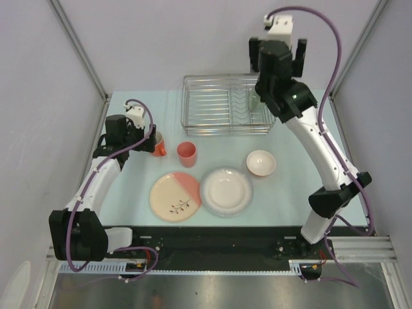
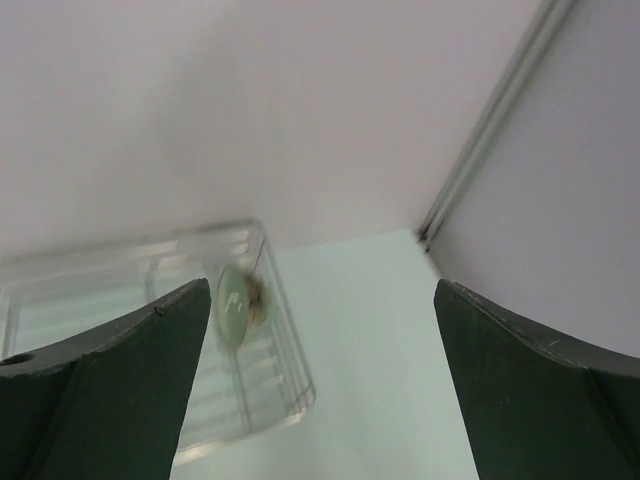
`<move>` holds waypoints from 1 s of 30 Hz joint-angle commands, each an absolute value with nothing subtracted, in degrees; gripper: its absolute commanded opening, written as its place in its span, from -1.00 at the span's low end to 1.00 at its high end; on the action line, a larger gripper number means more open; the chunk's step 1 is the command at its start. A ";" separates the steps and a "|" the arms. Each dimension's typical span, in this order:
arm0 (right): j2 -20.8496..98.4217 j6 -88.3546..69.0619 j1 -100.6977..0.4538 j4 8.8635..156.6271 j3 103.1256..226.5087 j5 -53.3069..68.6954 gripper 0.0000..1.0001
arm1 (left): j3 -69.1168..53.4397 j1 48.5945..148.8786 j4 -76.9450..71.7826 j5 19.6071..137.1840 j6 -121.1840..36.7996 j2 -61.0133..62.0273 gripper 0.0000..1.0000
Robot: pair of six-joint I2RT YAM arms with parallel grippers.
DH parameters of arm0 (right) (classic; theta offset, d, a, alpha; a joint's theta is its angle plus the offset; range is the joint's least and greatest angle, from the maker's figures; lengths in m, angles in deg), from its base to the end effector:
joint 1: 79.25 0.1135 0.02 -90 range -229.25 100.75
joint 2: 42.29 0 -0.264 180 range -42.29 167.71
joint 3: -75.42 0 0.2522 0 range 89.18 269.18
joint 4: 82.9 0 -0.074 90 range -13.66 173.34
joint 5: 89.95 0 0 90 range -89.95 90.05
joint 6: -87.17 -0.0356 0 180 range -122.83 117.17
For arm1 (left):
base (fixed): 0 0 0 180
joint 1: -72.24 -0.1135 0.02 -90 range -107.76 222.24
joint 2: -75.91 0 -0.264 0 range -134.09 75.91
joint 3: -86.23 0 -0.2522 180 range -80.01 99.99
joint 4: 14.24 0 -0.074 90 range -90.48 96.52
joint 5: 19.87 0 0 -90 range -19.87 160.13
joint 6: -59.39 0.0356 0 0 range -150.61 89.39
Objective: Load the mixed dishes into the dish rack
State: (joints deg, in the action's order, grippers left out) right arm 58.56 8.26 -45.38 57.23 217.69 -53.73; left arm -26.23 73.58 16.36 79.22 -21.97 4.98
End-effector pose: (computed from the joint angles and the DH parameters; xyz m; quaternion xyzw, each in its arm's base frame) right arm 0.3098 0.1733 0.5422 0.0616 0.6987 -0.1830 0.6888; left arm 0.2758 -0.0121 0.2871 0.1136 0.8736 -0.0400 0.4716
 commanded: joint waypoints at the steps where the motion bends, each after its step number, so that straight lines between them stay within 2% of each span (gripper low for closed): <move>1: 51.87 -14.31 -43.64 34.40 198.60 -42.67 0.97 | -27.10 72.94 14.99 78.83 -21.29 6.13 0.99; 3: 47.38 -22.40 -44.79 31.23 190.21 -40.73 0.88 | -27.62 72.94 14.55 79.19 -21.38 6.22 0.99; 4: 44.66 -24.08 -45.32 31.48 179.55 -39.68 0.86 | -27.89 72.94 14.12 79.36 -21.56 6.22 0.99; 5: 38.63 -27.67 -46.45 33.57 175.01 -36.98 0.84 | -28.06 72.94 14.03 79.45 -21.56 6.13 0.99; 7: 34.71 -31.38 -47.43 32.20 166.48 -35.20 0.84 | -28.06 72.94 14.11 79.45 -21.65 5.95 0.99; 12: 28.03 -37.19 -47.70 31.31 159.59 -31.07 0.86 | -28.33 72.94 13.94 79.19 -21.65 6.30 0.99; 20: 26.08 -42.64 -50.33 38.42 150.63 -18.60 0.86 | -29.47 72.94 13.76 79.10 -21.74 7.53 0.99; 29: 26.61 -43.36 -54.72 43.78 143.07 -17.35 0.78 | -30.44 72.76 13.23 79.36 -21.38 7.80 0.99; 30: 26.70 -42.91 -55.42 44.66 142.71 -16.91 0.71 | -30.52 72.76 13.06 79.45 -21.47 7.80 0.99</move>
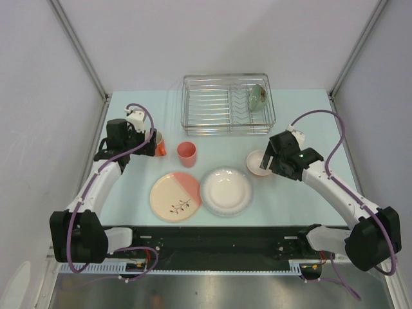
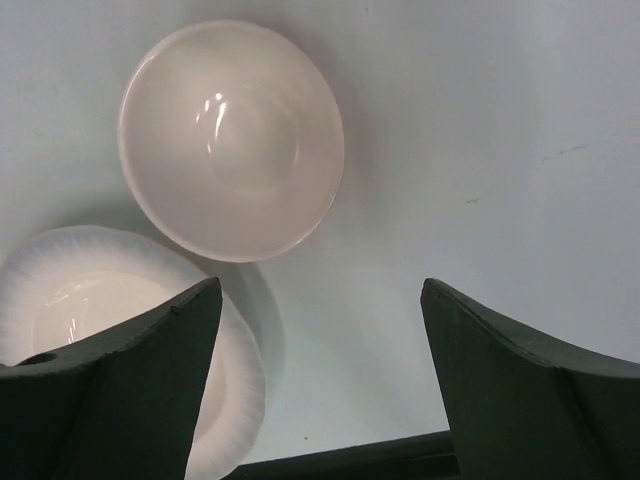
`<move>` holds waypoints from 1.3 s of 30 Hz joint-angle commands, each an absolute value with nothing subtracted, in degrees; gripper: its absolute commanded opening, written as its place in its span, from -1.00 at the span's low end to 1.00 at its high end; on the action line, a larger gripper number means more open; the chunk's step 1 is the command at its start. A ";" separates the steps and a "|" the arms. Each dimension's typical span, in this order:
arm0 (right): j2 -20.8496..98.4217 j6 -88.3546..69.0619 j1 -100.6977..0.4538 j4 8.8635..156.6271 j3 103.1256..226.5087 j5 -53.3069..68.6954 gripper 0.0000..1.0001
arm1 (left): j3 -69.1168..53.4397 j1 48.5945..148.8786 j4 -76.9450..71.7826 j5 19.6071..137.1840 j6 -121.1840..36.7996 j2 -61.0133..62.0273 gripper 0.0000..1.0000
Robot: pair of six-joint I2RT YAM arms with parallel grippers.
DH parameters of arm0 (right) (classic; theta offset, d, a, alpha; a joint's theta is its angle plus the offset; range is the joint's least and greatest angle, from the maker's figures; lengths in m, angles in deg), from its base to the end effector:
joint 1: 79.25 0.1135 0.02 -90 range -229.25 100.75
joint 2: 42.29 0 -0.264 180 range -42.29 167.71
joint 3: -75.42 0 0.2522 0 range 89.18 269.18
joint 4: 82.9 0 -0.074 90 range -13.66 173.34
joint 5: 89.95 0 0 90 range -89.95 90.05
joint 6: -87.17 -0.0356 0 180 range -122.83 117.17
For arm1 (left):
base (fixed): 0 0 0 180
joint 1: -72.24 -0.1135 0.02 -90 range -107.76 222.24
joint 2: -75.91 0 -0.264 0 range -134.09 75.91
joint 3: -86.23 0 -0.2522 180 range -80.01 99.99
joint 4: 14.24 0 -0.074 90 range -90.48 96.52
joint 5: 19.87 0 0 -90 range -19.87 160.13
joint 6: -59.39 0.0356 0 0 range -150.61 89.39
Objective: Load the mixed dishes into the dish rack
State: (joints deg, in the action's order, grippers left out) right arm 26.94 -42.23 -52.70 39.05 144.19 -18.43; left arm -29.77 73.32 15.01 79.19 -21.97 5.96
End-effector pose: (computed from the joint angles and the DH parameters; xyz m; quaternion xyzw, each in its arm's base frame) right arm 0.2151 0.0949 0.2664 0.1496 0.9391 0.0161 0.3088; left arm 0.2694 -0.0107 0.2724 0.1112 0.8788 -0.0397 0.4624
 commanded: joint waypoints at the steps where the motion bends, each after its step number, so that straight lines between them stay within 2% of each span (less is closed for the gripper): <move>1: 26.79 -42.56 -56.21 46.50 142.27 -16.30 0.67 | -30.53 72.68 13.06 79.54 -21.56 7.88 1.00; 4: 27.66 -42.21 -58.68 49.66 140.43 -14.02 0.58 | -30.53 72.68 13.23 79.45 -21.38 7.89 0.99; 15: 35.04 -42.65 -59.65 59.26 134.28 -13.39 0.50 | -30.35 72.50 13.24 79.19 -21.03 8.06 0.99; 19: 37.33 -42.73 -59.65 61.45 133.13 -13.57 0.39 | -30.09 72.41 13.41 79.54 -21.30 7.80 0.99; 22: 38.73 -42.30 -59.82 63.56 132.34 -12.70 0.18 | -30.09 72.41 13.32 79.80 -21.38 7.80 0.99; 23: 39.09 -42.03 -59.91 64.26 132.25 -12.34 0.04 | -30.00 72.41 13.32 79.80 -21.38 7.80 0.99; 28: 40.67 -41.94 -59.91 66.03 132.25 -11.81 -0.40 | -30.00 72.41 13.41 79.63 -21.30 7.89 0.99; 29: 40.33 -41.77 -59.91 65.85 132.25 -12.07 -0.61 | -30.08 72.41 13.41 79.63 -21.21 7.80 0.99; 31: 38.93 -41.24 -60.00 64.98 132.25 -13.65 -0.80 | -30.26 72.41 13.41 79.54 -21.03 7.80 0.99; 32: 36.92 -40.98 -60.17 64.45 132.25 -14.44 -0.99 | -30.35 72.41 13.32 79.45 -21.03 7.88 0.99; 39: 21.36 -36.85 -59.56 59.53 135.57 -26.38 -1.00 | -31.14 72.41 12.97 79.80 -21.12 7.45 0.99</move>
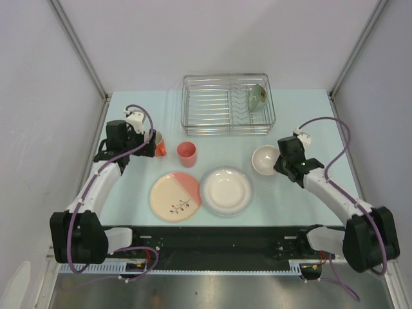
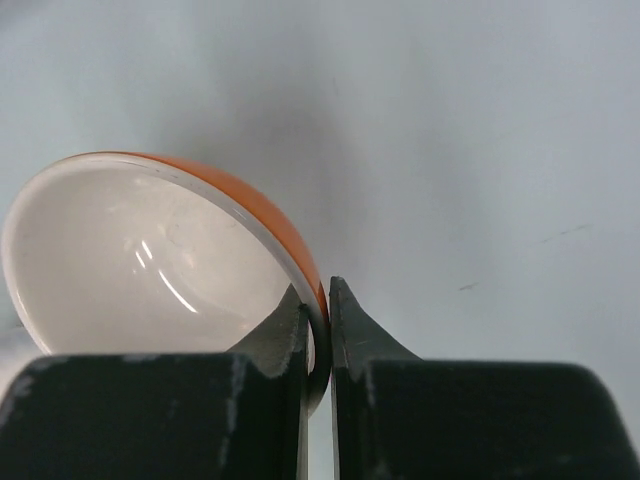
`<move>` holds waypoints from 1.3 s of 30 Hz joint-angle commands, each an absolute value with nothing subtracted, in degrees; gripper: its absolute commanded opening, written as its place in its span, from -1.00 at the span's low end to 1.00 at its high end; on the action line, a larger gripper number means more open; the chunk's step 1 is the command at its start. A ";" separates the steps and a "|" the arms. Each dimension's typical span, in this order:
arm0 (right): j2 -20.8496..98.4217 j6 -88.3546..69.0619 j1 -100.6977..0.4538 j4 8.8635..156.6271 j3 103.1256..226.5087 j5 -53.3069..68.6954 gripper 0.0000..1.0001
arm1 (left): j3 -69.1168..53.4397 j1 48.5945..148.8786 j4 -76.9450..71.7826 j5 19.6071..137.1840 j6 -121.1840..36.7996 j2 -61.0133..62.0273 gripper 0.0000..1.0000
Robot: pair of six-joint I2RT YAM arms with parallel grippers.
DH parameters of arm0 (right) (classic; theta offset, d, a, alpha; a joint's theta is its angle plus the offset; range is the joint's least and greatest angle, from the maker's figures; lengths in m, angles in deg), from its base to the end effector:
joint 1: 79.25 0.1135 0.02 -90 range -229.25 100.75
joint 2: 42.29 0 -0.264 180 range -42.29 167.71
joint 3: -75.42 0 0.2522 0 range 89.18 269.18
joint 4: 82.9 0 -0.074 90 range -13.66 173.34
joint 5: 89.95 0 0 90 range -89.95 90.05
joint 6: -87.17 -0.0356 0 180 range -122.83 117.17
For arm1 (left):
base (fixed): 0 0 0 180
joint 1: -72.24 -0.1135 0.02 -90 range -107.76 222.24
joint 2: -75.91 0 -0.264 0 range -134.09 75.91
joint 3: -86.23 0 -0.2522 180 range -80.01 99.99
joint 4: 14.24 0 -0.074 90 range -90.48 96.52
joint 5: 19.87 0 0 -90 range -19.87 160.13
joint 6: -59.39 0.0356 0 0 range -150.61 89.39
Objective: Load the mixed dishes into the dish rack
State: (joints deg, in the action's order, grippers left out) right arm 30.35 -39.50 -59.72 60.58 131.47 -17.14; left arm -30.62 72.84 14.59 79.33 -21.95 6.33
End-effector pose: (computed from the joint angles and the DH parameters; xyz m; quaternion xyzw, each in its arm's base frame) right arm 0.2370 0.0729 0.2071 0.1865 0.9205 0.0223 0.3427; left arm 0.2675 -0.0085 0.2697 0.1082 0.8793 -0.0388 0.4621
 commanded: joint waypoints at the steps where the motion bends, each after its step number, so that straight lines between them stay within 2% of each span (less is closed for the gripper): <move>1: 20.29 -35.19 -59.47 59.17 136.46 -27.45 -1.00 | -31.05 72.41 12.88 79.98 -21.21 7.27 0.99; 5: 18.96 -30.71 -56.49 58.73 142.17 -36.48 -1.00 | -30.70 72.41 13.06 80.15 -21.47 6.92 0.99; 9: 22.56 -22.89 -50.78 64.69 147.97 -54.47 -1.00 | -30.09 72.41 13.50 80.24 -21.73 6.83 0.99; 15: 38.28 -9.90 -50.33 71.73 161.94 -65.40 -1.00 | -29.47 72.41 14.38 79.63 -21.30 7.62 0.99; 19: 47.43 -3.20 -50.60 73.32 170.47 -69.02 -1.00 | -30.00 72.41 14.38 79.01 -20.94 8.06 0.99; 24: 56.38 -3.18 -50.60 68.23 178.81 -69.99 -1.00 | -30.53 72.41 14.29 79.10 -21.21 8.06 0.99; 39: 74.68 8.49 -48.22 71.03 189.20 -75.62 -1.00 | -31.32 72.41 14.03 79.19 -20.42 9.03 0.99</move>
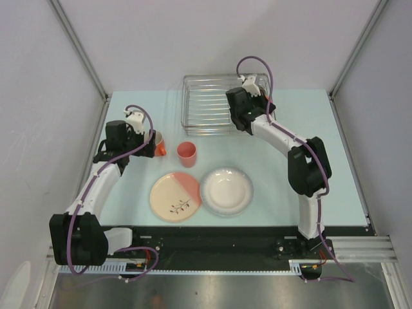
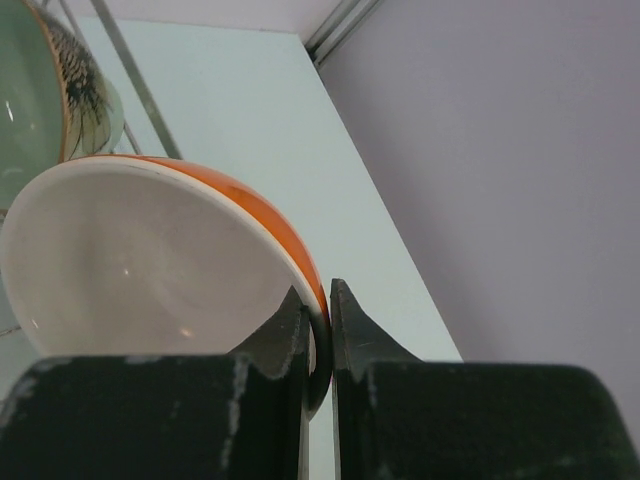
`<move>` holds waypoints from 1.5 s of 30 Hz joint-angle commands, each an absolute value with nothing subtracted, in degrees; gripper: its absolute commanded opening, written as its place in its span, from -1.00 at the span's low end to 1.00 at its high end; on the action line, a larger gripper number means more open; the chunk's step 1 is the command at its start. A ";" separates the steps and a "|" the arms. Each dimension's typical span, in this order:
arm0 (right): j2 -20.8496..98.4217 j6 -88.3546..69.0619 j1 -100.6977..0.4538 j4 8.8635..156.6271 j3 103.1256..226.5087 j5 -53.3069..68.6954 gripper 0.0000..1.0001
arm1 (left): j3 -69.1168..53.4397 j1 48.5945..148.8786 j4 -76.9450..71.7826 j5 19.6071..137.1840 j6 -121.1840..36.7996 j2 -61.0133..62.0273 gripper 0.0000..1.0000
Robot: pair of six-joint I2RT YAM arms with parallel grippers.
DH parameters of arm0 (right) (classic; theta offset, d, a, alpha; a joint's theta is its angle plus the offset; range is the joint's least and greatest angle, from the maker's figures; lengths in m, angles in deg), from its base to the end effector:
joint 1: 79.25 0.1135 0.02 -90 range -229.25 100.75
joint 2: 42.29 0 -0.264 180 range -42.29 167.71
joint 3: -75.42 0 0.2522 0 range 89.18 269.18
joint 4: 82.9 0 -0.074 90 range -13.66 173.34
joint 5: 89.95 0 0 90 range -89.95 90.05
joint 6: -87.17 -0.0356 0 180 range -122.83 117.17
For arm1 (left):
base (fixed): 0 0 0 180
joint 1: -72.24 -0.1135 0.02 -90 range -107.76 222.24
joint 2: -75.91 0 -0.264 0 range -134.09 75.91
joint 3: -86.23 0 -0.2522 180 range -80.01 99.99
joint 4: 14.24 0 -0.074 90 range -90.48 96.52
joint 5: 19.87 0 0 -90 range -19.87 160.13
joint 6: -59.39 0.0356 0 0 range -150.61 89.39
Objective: Load the mixed dishes into the dish rack
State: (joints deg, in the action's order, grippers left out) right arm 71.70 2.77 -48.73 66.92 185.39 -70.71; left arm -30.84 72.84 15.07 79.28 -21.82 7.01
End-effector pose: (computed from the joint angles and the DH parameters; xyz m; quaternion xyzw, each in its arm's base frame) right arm 0.4046 0.1995 0.2888 0.0342 0.7691 -0.4173 0.4829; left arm 0.2648 -0.0084 0.2705 0.1090 0.8793 -0.0379 0.4620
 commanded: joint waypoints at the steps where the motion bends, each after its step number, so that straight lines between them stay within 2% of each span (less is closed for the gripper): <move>1: 75.30 9.03 -48.31 71.99 189.55 -75.79 -1.00 | -31.32 72.41 14.11 79.19 -20.33 9.03 0.99; 13: 79.61 24.60 -49.36 90.11 187.10 -79.14 -1.00 | -30.88 70.66 14.02 79.63 -20.59 7.89 0.99; 26: 83.91 18.53 -50.33 83.61 188.94 -77.82 -1.00 | -31.32 70.57 13.85 79.80 -20.77 7.62 0.99; 33: 86.55 7.11 -49.81 68.07 192.54 -76.06 -0.99 | -31.32 70.39 13.59 80.07 -20.68 8.24 0.99; 35: 86.55 3.95 -49.45 65.86 192.54 -75.62 -0.89 | -31.32 70.39 13.50 80.15 -20.86 8.06 0.99; 37: 86.20 -1.48 -49.19 60.51 192.63 -74.31 -0.48 | -31.40 70.30 13.50 80.24 -20.94 7.97 0.99; 42: 83.57 -8.80 -49.54 52.07 191.58 -71.50 0.18 | -31.84 70.30 13.06 80.33 -20.86 7.80 0.99; 45: 81.03 -12.58 -50.51 48.46 191.75 -68.78 0.32 | -31.76 70.22 12.88 80.42 -20.94 7.45 0.99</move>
State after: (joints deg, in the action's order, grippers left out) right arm 85.75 -3.83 -49.67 57.76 190.44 -71.82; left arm -31.67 70.70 14.66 79.39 -21.49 7.12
